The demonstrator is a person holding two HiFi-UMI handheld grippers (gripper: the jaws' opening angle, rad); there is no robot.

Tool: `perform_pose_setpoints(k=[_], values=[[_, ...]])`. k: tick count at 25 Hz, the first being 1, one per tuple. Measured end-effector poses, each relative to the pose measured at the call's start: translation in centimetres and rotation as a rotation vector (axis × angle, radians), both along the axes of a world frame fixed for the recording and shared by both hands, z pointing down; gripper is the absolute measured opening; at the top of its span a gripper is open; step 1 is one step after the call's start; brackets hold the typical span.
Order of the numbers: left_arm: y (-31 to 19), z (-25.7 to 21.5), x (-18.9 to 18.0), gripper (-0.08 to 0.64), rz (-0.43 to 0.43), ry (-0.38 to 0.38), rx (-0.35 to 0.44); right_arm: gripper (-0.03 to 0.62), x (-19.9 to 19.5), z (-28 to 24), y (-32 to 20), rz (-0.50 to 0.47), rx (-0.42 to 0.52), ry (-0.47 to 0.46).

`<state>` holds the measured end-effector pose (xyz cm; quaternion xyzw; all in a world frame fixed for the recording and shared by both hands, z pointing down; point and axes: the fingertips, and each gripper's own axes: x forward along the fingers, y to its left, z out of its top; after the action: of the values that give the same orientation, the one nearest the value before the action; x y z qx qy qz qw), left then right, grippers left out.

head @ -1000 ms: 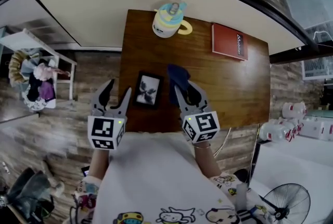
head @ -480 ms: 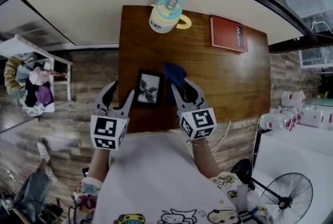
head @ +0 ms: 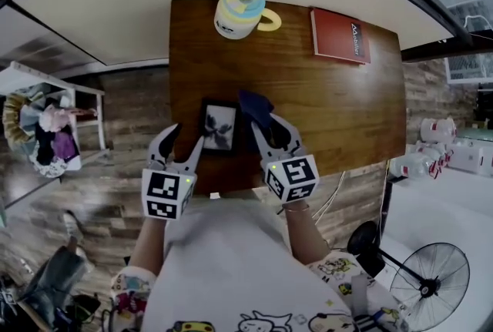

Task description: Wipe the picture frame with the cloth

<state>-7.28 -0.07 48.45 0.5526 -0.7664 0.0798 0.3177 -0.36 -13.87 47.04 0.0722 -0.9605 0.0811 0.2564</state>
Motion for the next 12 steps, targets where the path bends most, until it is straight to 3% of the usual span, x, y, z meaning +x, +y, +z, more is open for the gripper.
perform_pose_setpoints(k=[12], values=[[-0.3,6.3,1.9,0.189,0.051,0.052,-0.087,0.097,1.7,2.9,0.4,0.020,-0.026,0.035]])
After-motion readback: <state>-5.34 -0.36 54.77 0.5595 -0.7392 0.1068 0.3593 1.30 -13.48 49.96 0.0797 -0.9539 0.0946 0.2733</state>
